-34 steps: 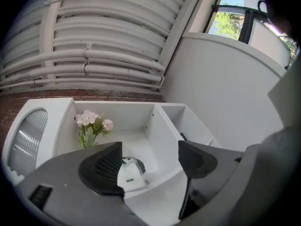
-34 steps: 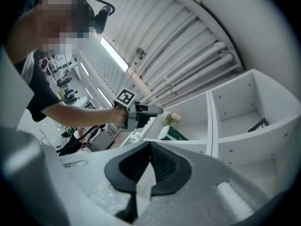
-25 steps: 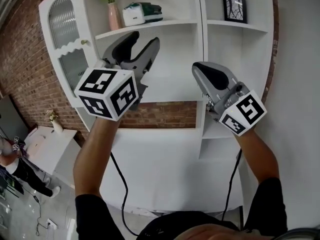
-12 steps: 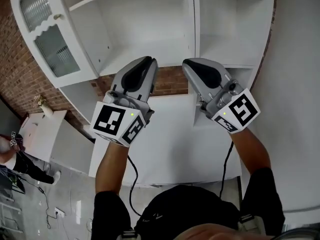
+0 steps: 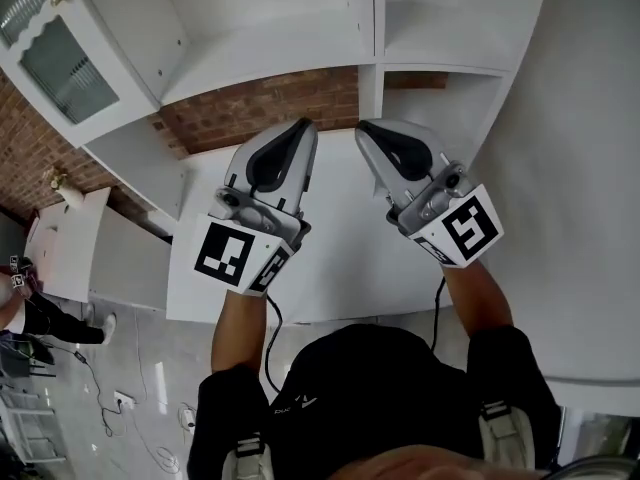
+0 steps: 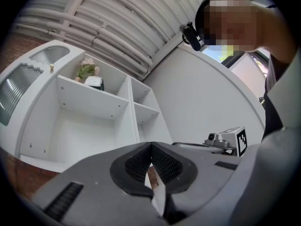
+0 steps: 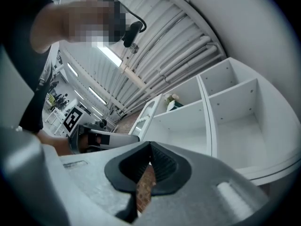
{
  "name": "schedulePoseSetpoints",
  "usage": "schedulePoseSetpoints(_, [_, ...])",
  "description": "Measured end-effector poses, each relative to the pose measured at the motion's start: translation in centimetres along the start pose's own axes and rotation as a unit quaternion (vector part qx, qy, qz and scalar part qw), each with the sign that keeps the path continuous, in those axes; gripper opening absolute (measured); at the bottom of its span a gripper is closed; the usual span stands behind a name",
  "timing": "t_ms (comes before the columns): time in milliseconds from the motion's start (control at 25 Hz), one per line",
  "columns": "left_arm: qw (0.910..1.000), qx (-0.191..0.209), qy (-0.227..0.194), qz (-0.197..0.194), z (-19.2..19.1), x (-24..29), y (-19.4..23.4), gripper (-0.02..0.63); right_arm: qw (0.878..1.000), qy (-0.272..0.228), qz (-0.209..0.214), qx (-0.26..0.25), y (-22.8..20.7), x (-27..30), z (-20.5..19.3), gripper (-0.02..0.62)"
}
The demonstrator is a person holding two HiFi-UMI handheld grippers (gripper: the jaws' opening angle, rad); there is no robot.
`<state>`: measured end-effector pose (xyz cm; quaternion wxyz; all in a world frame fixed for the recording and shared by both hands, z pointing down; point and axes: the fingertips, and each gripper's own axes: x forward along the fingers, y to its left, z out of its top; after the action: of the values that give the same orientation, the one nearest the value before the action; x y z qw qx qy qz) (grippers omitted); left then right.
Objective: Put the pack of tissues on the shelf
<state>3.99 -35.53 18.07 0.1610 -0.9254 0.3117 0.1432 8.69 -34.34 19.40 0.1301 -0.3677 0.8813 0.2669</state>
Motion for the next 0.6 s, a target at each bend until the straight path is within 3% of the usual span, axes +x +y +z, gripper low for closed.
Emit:
schedulePoseSetpoints(360, [0.9990, -0.043, 0.008, 0.002, -4.7, -2.1, -1.1, -0.002, 0.999, 0.039, -0.019, 0.029, 1.4, -1.7, -4.6, 0.000])
schedulePoseSetpoints(600, [0.9982, -0.058, 0.011, 0.001, -5.5, -2.3, -0.8, -0.002, 0.997, 0.048, -0.029, 0.043, 1.3, -2.1, -5.8, 0.000])
